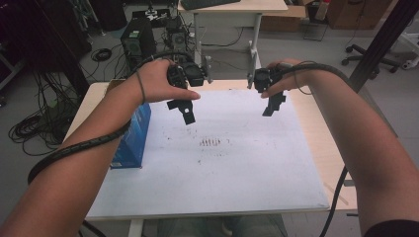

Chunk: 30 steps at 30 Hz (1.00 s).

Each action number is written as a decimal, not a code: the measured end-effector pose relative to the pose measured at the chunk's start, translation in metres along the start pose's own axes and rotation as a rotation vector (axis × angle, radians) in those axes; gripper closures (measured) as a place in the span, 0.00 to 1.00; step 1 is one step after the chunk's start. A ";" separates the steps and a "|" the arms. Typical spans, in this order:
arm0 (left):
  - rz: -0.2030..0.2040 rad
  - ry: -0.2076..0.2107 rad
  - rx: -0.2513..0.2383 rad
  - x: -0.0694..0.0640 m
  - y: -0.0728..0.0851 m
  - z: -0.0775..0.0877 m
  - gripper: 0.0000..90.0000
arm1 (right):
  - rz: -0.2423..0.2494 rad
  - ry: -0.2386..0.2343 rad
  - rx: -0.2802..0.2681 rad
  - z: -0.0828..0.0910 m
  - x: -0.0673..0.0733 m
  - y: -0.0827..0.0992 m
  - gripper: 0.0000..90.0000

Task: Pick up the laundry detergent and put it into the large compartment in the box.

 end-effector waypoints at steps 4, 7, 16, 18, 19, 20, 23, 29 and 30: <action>-0.036 0.010 0.019 -0.008 -0.006 -0.009 0.05 | 0.004 -0.003 0.002 -0.002 0.000 -0.001 0.06; -0.056 0.000 0.033 -0.010 -0.008 -0.014 0.05 | 0.011 -0.005 -0.001 -0.003 0.001 -0.004 0.06; -0.082 0.019 0.049 -0.014 -0.004 -0.026 0.05 | 0.011 -0.007 0.004 -0.005 0.002 -0.006 0.06; -0.078 0.024 0.048 -0.014 -0.001 -0.028 0.05 | 0.012 -0.011 0.005 -0.006 0.002 -0.005 0.06; -0.076 0.028 0.048 -0.013 0.001 -0.029 0.05 | 0.012 -0.011 0.005 -0.007 0.003 -0.005 0.06; -0.072 0.027 0.045 -0.013 0.002 -0.030 0.05 | 0.011 -0.013 0.006 -0.007 0.003 -0.005 0.06; -0.063 0.032 0.047 -0.012 0.006 -0.032 0.05 | 0.006 -0.015 0.012 -0.008 0.002 -0.005 0.06; -0.057 0.034 0.048 -0.011 0.012 -0.031 0.05 | 0.013 -0.015 0.009 -0.009 0.002 -0.009 0.06; -0.053 0.034 0.052 -0.012 0.013 -0.031 0.05 | 0.016 -0.015 0.004 -0.010 0.003 -0.010 0.06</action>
Point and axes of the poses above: each handheld gripper's, and its own axes: z roughly backward along the jaws, y roughly out of its underside, x roughly to its left, the point moved 4 cm from there along -z, roughly forward along the jaws, and after that the axes turned 7 degrees about -x, right-handed, at the moved point
